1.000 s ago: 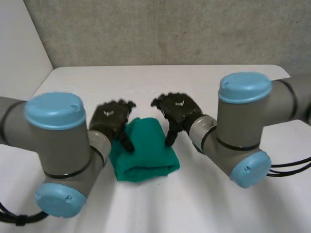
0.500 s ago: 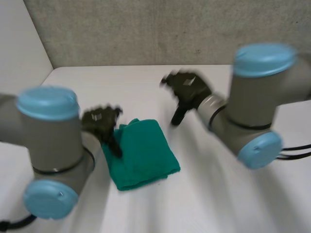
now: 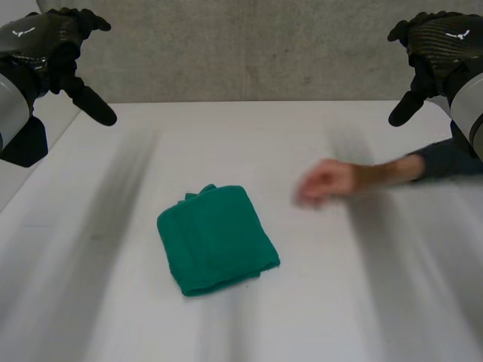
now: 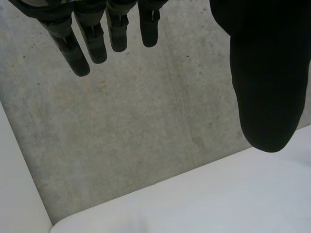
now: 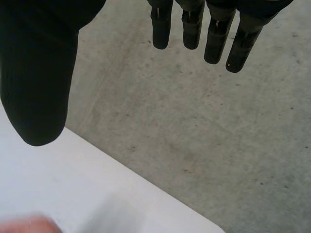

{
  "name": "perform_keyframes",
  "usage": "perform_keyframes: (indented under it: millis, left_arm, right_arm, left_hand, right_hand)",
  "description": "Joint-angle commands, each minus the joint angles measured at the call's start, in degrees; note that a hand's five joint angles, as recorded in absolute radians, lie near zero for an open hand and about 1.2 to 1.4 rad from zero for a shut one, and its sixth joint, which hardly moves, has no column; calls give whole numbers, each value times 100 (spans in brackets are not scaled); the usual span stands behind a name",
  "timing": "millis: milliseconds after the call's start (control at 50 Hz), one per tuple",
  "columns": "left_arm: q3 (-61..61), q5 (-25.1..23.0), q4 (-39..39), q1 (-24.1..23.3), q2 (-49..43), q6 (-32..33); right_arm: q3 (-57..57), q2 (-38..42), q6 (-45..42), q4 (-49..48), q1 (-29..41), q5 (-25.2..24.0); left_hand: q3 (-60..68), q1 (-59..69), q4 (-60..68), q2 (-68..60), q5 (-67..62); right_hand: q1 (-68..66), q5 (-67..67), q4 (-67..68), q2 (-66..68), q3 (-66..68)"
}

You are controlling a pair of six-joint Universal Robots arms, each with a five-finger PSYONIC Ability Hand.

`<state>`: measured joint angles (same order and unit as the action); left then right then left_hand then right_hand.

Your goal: Fold the towel.

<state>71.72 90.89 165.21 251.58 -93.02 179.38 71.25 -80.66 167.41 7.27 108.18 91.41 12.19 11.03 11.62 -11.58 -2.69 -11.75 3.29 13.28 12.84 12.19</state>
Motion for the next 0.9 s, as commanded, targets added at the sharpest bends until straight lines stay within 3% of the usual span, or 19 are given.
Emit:
perform_keyframes:
  millis: [20,400,540,700,900]
  left_arm:
    - [324,17,72,-118,118,-87]
    - [914,69,1145,-206,487,-158]
    - [861,201,1066,-171,425,-167]
    - [835,754,1004,-162,355,-158]
    - [835,755,987,-276,451,-149]
  right_arm:
    - [301,-239,46,-76,107,-44]
    - [618,-433,37,-533,116,-53]
    - [697,-617,46,-533,55,-35]
    - [776,-846,46,-524,46,-18]
    - [776,-917,46,-489,90,-26]
  left_hand:
    - [-219,-103,-162,158,269]
    - [-219,-103,-162,158,269]
    - [-219,-103,-162,158,269]
    - [-219,-103,-162,158,269]
    - [-219,-103,-162,158,269]
  right_hand:
    - [175,-329,-328,-284,-219]
    - [175,-329,-328,-284,-219]
    - [175,-329,-328,-284,-219]
    - [175,-329,-328,-284,-219]
    - [175,-329,-328,-284,-219]
